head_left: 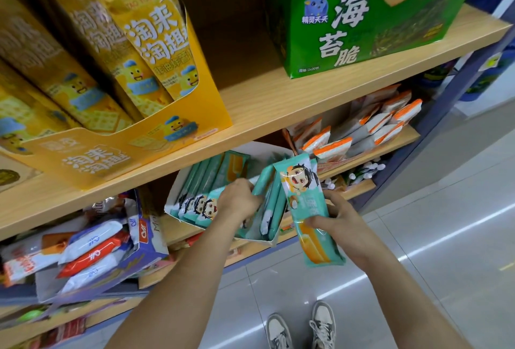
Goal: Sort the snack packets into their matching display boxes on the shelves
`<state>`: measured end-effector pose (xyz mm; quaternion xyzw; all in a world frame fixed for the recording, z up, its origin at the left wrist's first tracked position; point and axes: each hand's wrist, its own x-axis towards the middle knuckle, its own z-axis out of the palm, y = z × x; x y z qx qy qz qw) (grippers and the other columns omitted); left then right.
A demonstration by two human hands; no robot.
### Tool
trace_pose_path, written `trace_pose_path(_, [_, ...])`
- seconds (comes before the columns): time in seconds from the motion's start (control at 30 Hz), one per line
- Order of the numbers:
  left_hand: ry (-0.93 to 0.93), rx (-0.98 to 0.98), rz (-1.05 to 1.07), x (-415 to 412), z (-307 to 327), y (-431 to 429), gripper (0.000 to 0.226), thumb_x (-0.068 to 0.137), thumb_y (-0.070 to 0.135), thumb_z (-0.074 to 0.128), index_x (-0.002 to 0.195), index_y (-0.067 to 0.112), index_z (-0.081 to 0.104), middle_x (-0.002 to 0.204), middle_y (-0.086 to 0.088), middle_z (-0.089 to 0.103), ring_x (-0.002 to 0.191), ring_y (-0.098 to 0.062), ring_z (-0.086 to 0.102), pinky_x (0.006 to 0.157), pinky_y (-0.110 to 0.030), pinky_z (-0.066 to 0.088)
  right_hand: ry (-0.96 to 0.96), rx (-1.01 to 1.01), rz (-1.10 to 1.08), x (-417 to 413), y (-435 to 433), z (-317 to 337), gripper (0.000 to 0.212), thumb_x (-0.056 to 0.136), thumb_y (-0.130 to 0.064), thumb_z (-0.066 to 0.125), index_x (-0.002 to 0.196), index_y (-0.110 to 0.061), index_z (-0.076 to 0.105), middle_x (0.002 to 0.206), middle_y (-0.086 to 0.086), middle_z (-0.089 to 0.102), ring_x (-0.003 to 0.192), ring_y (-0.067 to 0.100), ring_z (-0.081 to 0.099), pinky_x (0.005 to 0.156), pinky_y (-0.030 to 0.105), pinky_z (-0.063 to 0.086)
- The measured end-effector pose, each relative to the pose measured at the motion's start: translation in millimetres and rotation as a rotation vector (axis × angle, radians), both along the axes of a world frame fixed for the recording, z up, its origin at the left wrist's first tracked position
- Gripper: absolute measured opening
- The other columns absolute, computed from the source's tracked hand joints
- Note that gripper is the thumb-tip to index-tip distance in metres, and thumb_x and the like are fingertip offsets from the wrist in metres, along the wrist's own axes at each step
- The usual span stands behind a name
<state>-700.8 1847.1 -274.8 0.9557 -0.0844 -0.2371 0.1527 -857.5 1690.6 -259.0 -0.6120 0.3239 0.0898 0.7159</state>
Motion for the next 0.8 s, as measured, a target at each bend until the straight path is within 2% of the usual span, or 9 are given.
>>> trace_pose_path(0.1, [0.183, -0.187, -0.015, -9.2, -0.7, -3.6, 0.043, 0.087, 0.055, 0.062, 0.113, 0.02, 0.059, 0.103, 0.001, 0.067, 0.093, -0.022, 0.064, 0.082, -0.035, 0.052, 0.001, 0.203, -0.018, 3.5, 1.9, -3.1, 0.05, 0.085, 0.004, 0.066, 0.122, -0.028, 0.055, 0.112, 0.011, 0.07, 0.097, 0.033, 0.071, 0.091, 0.053, 0.055])
trace_pose_path(0.17, [0.206, -0.142, -0.104, -14.2, -6.1, -2.9, 0.058, 0.078, 0.056, 0.07, 0.121, 0.023, 0.05, 0.113, 0.0, 0.065, 0.097, -0.024, 0.063, 0.084, -0.039, 0.053, -0.013, 0.308, 0.003, 5.0, 4.8, -4.3, 0.05, 0.085, 0.009, 0.062, 0.118, -0.028, 0.057, 0.111, 0.013, 0.072, 0.098, 0.034, 0.07, 0.091, 0.051, 0.055])
trace_pose_path(0.23, [0.186, -0.074, -0.129, -15.1, -11.1, -0.7, 0.067, 0.07, 0.056, 0.074, 0.122, 0.023, 0.048, 0.118, -0.002, 0.063, 0.101, -0.025, 0.062, 0.085, -0.042, 0.053, -0.023, 0.357, 0.046, 5.8, 7.2, -6.3, 0.052, 0.082, 0.011, 0.063, 0.118, -0.027, 0.057, 0.112, 0.014, 0.071, 0.098, 0.034, 0.069, 0.088, 0.049, 0.056])
trace_pose_path(0.33, [0.095, 0.02, -0.137, -15.0, -9.5, -3.6, 0.079, 0.065, 0.052, 0.078, 0.128, 0.019, 0.043, 0.12, -0.004, 0.059, 0.108, -0.028, 0.058, 0.087, -0.042, 0.051, -0.034, 0.419, 0.078, 5.3, 7.1, -13.3, 0.065, 0.066, 0.002, 0.069, 0.124, -0.024, 0.056, 0.114, 0.015, 0.071, 0.098, 0.033, 0.069, 0.083, 0.046, 0.057])
trace_pose_path(0.4, [0.007, 0.062, -0.129, -16.8, -10.3, -5.4, 0.082, 0.065, 0.052, 0.076, 0.13, 0.018, 0.038, 0.122, -0.008, 0.058, 0.111, -0.03, 0.057, 0.088, -0.042, 0.051, -0.039, 0.452, 0.062, 5.1, 7.6, -15.9, 0.068, 0.063, 0.001, 0.069, 0.125, -0.023, 0.056, 0.115, 0.016, 0.07, 0.099, 0.034, 0.069, 0.083, 0.046, 0.057])
trace_pose_path(0.47, [0.002, 0.098, -0.097, -19.5, -11.9, -6.1, 0.083, 0.069, 0.052, 0.075, 0.132, 0.018, 0.033, 0.123, -0.009, 0.055, 0.113, -0.032, 0.055, 0.083, -0.04, 0.048, -0.061, 0.47, 0.053, 6.7, 6.0, -17.7, 0.069, 0.064, 0.002, 0.071, 0.127, -0.021, 0.056, 0.121, 0.018, 0.067, 0.104, 0.036, 0.068, 0.086, 0.049, 0.056])
trace_pose_path(0.6, [-0.059, 0.123, -0.069, -20.9, -10.5, -1.5, 0.076, 0.072, 0.043, 0.077, 0.129, 0.023, 0.032, 0.112, -0.007, 0.059, 0.102, -0.031, 0.061, 0.073, -0.038, 0.049, -0.115, 0.393, 0.078, 9.1, 0.9, -6.8, 0.06, 0.075, 0.012, 0.071, 0.123, -0.021, 0.056, 0.123, 0.016, 0.066, 0.106, 0.034, 0.068, 0.094, 0.053, 0.054])
trace_pose_path(0.7, [-0.164, 0.186, -0.052, -12.7, -4.6, 10.6, 0.064, 0.077, 0.037, 0.073, 0.127, 0.025, 0.036, 0.114, -0.007, 0.056, 0.103, -0.031, 0.06, 0.075, -0.039, 0.049, -0.259, 0.288, 0.12, 13.5, -6.2, 23.7, 0.068, 0.064, 0.01, 0.077, 0.121, -0.019, 0.055, 0.118, 0.011, 0.07, 0.105, 0.028, 0.069, 0.087, 0.046, 0.058])
trace_pose_path(0.8, [-0.182, 0.232, -0.015, -4.6, -4.4, 21.5, 0.053, 0.079, 0.043, 0.071, 0.12, 0.023, 0.044, 0.115, -0.004, 0.057, 0.105, -0.028, 0.059, 0.079, -0.038, 0.049, -0.487, 0.104, 0.226, 31.5, -6.8, 64.1, 0.07, 0.069, 0.02, 0.075, 0.123, -0.018, 0.052, 0.117, 0.004, 0.069, 0.108, 0.02, 0.068, 0.086, 0.037, 0.059])
